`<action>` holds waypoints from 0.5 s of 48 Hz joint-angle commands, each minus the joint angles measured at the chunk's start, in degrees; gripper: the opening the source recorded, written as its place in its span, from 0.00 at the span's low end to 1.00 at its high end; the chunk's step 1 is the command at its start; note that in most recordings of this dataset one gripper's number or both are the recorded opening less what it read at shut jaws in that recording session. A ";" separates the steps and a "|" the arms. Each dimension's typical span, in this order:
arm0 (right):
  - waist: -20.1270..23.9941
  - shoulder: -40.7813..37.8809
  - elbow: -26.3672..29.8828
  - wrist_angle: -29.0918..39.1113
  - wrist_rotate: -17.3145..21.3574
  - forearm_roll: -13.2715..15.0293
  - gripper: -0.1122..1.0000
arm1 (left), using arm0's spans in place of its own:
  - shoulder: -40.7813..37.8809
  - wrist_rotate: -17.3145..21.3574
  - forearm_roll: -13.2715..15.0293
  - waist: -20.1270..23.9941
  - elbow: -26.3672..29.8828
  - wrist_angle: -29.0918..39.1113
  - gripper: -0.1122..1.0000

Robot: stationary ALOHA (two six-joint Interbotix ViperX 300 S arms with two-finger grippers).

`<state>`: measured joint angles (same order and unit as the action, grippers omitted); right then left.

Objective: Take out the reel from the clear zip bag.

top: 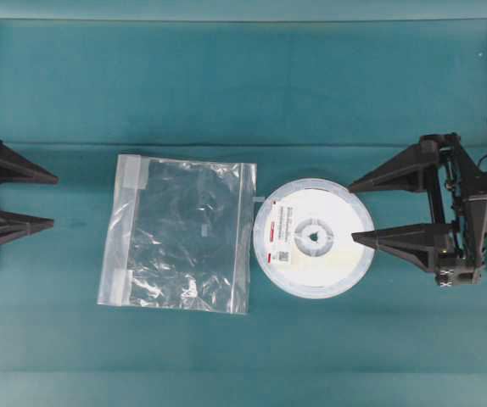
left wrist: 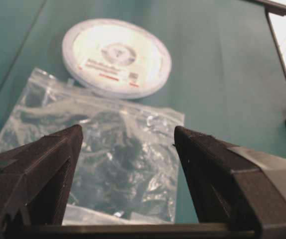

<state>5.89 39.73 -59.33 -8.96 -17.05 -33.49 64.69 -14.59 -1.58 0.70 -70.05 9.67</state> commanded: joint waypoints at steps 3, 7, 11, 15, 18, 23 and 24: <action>0.00 0.09 0.26 -0.26 -0.18 0.09 0.95 | -0.26 -0.09 -0.18 -0.18 1.49 -0.26 0.90; 0.00 0.09 0.26 -0.26 -0.26 0.09 0.95 | -0.35 -0.09 -0.18 -0.18 1.49 -0.26 0.90; -0.09 0.09 0.26 -0.26 -0.26 0.09 0.94 | -0.35 -0.09 -0.18 -0.18 1.49 -0.26 0.90; -0.09 0.09 0.26 -0.26 -0.18 0.09 0.94 | -0.35 -0.09 -0.18 -0.18 1.49 -0.26 0.90; -0.09 0.09 0.26 -0.18 -0.18 0.09 0.94 | -0.35 -0.09 -0.18 -0.18 1.41 -0.26 0.90; -0.09 0.18 0.26 -0.26 -0.18 0.09 0.94 | -0.62 -0.09 -0.18 -0.18 1.32 -0.26 0.90; -0.09 0.18 0.18 -0.26 -0.18 0.09 0.94 | -0.62 -0.09 -0.18 -0.18 1.32 -0.26 0.90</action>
